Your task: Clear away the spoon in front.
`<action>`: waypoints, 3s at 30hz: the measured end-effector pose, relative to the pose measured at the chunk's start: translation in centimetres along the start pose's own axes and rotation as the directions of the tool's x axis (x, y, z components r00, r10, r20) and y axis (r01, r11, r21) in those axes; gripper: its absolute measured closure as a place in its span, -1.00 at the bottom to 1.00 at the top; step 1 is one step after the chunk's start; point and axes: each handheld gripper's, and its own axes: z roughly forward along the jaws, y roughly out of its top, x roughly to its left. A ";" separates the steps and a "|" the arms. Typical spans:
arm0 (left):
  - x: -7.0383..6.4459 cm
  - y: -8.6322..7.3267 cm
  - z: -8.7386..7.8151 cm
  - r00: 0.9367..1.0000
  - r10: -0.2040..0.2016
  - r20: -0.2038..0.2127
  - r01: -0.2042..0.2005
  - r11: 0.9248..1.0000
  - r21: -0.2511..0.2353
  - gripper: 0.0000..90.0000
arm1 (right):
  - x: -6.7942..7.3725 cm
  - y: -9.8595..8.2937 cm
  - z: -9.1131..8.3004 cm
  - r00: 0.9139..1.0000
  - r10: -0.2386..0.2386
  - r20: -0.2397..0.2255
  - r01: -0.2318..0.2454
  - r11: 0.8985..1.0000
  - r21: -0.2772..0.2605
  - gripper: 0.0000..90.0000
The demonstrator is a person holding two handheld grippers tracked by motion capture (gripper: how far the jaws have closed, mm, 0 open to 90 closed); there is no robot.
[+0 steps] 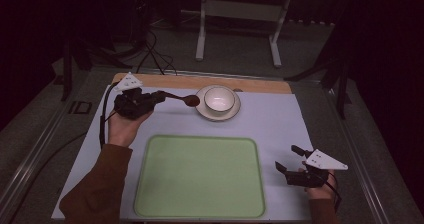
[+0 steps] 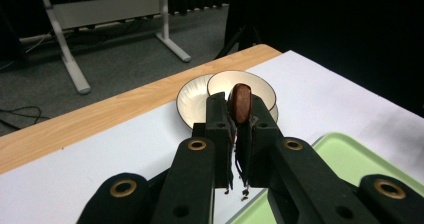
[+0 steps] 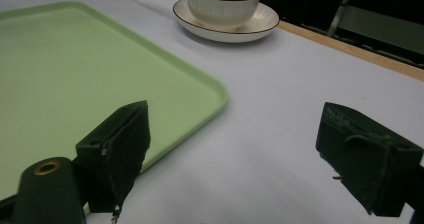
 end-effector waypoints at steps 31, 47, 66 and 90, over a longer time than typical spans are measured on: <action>0.4 -1.9 -2.0 0.999 -0.029 -0.020 0.030 0.999 0.045 0.87 | 0.0 0.0 0.0 1.000 -0.001 -0.003 0.001 1.000 0.003 -0.69; 0.6 -3.1 -2.9 0.998 -0.051 -0.028 0.052 0.997 0.055 0.87 | 0.0 0.0 0.0 1.000 -0.001 -0.005 0.001 1.000 0.003 -0.69; 0.7 -4.8 -4.1 0.996 -0.080 -0.035 0.082 0.994 0.077 0.87 | 0.1 0.0 0.0 1.000 0.000 -0.005 0.000 1.000 0.004 -0.69; 1.4 -7.5 -6.4 0.991 -0.124 -0.058 0.129 0.987 0.099 0.87 | 0.1 0.0 0.0 1.000 -0.003 -0.005 0.003 1.000 0.007 -0.69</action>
